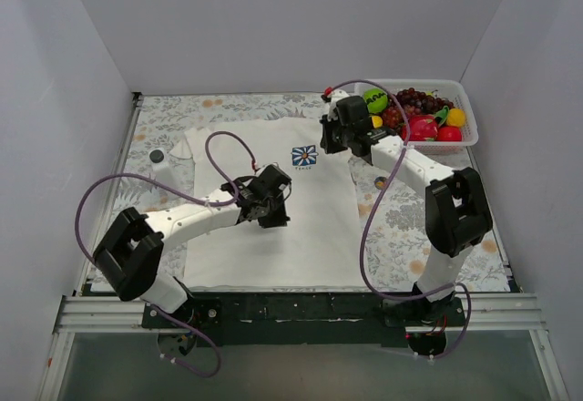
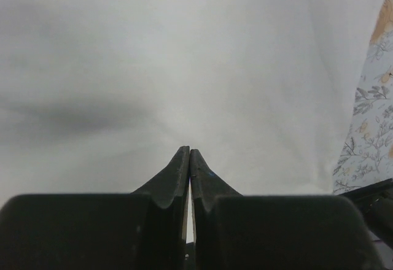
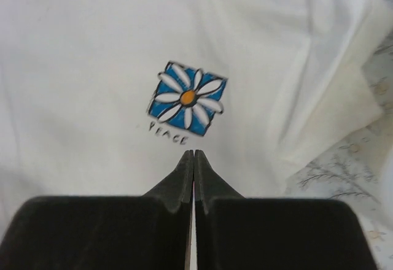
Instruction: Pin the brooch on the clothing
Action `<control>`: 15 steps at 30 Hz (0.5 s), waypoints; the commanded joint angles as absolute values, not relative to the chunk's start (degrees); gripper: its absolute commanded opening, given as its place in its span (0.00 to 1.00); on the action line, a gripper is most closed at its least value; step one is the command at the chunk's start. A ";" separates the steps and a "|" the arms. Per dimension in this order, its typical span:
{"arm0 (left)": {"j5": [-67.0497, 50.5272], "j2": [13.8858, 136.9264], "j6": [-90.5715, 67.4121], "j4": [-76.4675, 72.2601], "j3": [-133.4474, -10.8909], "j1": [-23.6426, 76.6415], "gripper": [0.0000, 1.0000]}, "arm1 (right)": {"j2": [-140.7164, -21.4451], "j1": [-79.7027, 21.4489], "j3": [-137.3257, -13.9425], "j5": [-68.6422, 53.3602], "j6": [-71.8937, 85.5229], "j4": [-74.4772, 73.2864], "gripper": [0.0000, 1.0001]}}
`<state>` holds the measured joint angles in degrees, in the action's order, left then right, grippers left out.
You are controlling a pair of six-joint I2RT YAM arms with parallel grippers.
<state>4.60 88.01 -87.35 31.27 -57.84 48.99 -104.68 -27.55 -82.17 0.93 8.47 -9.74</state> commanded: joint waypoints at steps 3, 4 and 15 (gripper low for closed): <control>5.45 79.20 -87.10 32.17 -47.30 41.14 0.00 | -98.62 -32.51 -68.04 -7.91 12.39 -9.57 0.01; 5.28 78.75 -87.53 31.91 -46.42 40.78 0.00 | -98.18 -33.13 -66.55 -7.48 12.39 -10.80 0.01; 0.54 76.55 -95.62 30.15 -33.33 40.17 0.00 | -95.45 -38.23 -51.52 -5.01 13.36 -16.08 0.01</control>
